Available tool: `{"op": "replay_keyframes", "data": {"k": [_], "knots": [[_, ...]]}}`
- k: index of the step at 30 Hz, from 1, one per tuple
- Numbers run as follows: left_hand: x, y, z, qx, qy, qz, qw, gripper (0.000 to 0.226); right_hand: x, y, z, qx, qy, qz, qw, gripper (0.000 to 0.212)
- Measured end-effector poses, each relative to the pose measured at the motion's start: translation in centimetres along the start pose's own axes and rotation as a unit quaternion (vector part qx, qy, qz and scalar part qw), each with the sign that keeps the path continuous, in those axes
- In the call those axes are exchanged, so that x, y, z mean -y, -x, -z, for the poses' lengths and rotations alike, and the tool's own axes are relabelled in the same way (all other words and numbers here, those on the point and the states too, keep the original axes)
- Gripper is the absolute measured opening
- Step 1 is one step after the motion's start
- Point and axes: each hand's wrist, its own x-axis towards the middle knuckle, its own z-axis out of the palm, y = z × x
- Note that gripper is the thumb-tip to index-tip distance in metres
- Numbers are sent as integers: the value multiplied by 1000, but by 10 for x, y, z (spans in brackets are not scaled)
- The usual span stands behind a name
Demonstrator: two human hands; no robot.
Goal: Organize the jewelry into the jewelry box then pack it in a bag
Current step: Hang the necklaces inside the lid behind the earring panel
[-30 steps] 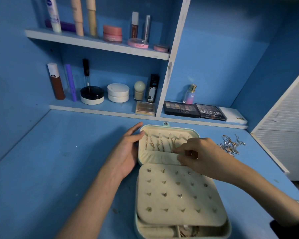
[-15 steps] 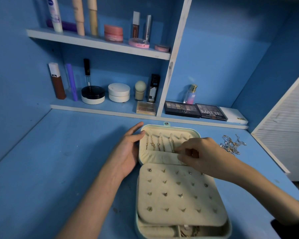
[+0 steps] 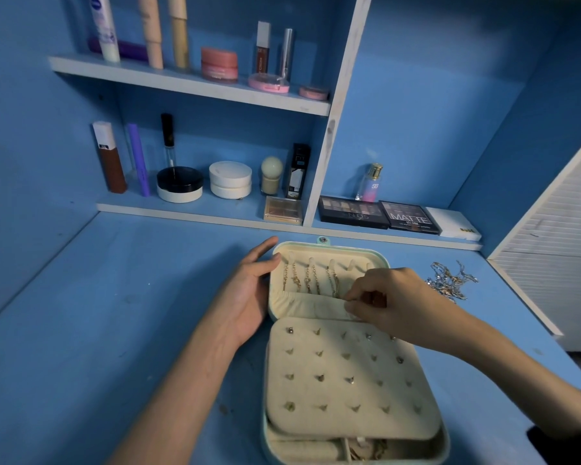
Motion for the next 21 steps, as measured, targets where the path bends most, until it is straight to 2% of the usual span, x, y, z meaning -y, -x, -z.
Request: {"op": "replay_keyframes", "data": {"k": [9,10,15,21], "knots": [[0,0,1,1,1,-3,1000,42,-3,-3,2,34,-23,-5,999,5],[0,0,0,1,0,-3,1000,42,-3,-3,2,33,-32,-4,999,6],[0,1,-1,3,-2,-4,1000,43,-4,-4,0,38,-21,-7,999,39],[0,2,-1,-2,1,1,1000,42,-4,-5,-3,22,-29,-20,999,38]]}}
